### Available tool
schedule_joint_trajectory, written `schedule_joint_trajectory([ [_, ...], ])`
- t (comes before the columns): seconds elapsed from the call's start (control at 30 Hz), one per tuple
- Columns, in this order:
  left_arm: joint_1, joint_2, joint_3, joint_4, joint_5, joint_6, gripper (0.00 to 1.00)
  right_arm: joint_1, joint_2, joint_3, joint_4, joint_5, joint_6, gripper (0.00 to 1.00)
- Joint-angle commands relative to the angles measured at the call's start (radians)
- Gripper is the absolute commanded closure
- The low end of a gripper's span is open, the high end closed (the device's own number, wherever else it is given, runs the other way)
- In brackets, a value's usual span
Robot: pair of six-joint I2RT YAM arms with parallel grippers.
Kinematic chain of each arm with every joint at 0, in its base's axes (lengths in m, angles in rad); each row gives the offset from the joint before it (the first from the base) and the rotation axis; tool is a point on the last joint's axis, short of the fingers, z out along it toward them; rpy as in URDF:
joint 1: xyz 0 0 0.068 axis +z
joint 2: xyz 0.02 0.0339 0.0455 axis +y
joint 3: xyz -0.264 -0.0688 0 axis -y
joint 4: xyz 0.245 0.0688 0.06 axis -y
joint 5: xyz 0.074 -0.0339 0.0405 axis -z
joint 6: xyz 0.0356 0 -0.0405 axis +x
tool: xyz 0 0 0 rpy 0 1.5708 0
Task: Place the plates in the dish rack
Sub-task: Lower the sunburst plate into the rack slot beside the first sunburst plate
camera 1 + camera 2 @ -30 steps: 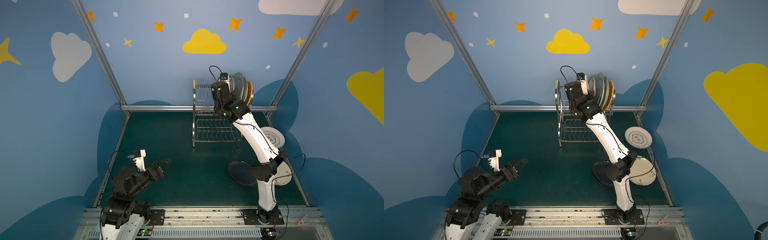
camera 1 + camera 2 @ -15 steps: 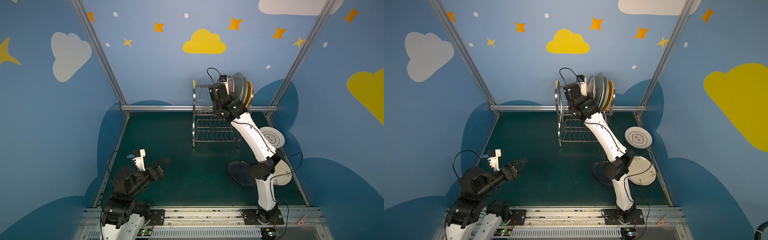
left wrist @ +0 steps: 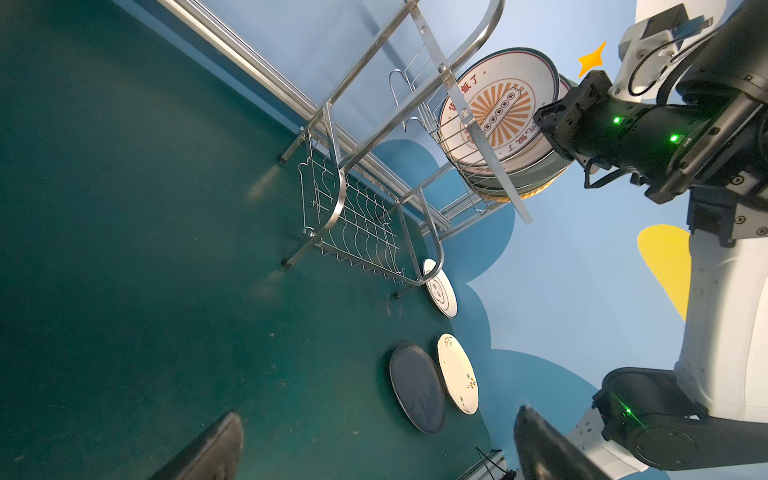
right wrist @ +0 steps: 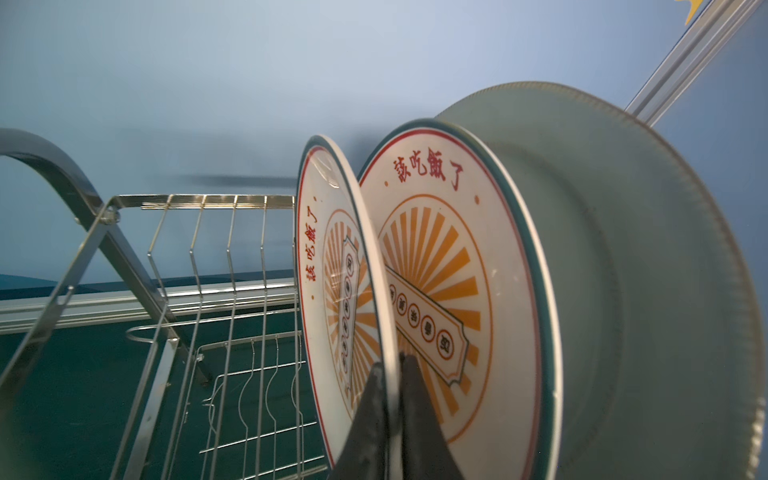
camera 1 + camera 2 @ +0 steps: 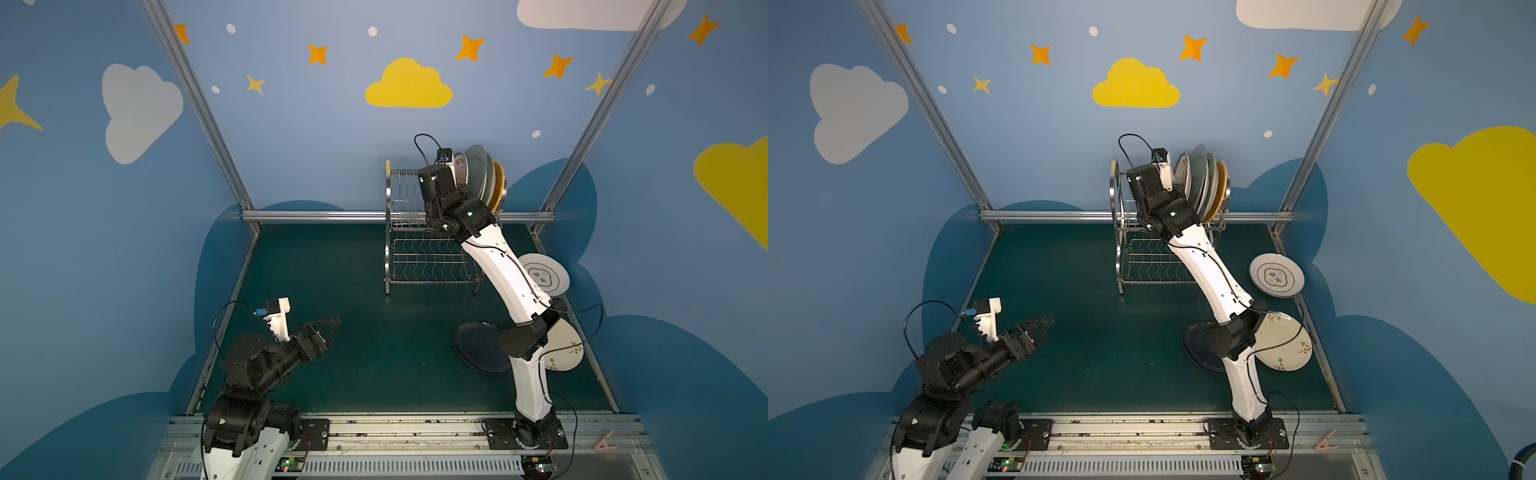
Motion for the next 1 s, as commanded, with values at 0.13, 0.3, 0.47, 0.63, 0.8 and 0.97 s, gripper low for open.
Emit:
schedule_joint_trajectory([
  [0.13, 0.008, 0.005, -0.012, 0.019, 0.016, 0.002, 0.0, 0.005, 0.024, 0.028, 0.029, -0.027, 0.0, 0.85],
  [0.3, 0.015, 0.006, -0.013, 0.022, 0.021, 0.001, 0.0, 0.005, 0.024, 0.026, 0.014, -0.034, 0.005, 0.85],
  [0.47, 0.021, 0.01, -0.014, 0.025, 0.028, -0.001, 0.0, 0.004, 0.013, 0.026, 0.001, -0.048, 0.003, 0.79],
  [0.63, 0.025, 0.01, -0.014, 0.025, 0.031, -0.003, 0.0, 0.002, -0.017, 0.007, -0.005, -0.055, 0.007, 0.73],
  [0.8, 0.027, 0.009, -0.014, 0.027, 0.032, -0.002, 0.0, 0.001, -0.035, 0.003, -0.005, -0.067, -0.005, 0.66],
  [0.97, 0.027, 0.009, -0.014, 0.026, 0.032, -0.002, 0.0, -0.001, -0.055, 0.003, -0.008, -0.08, -0.012, 0.59],
])
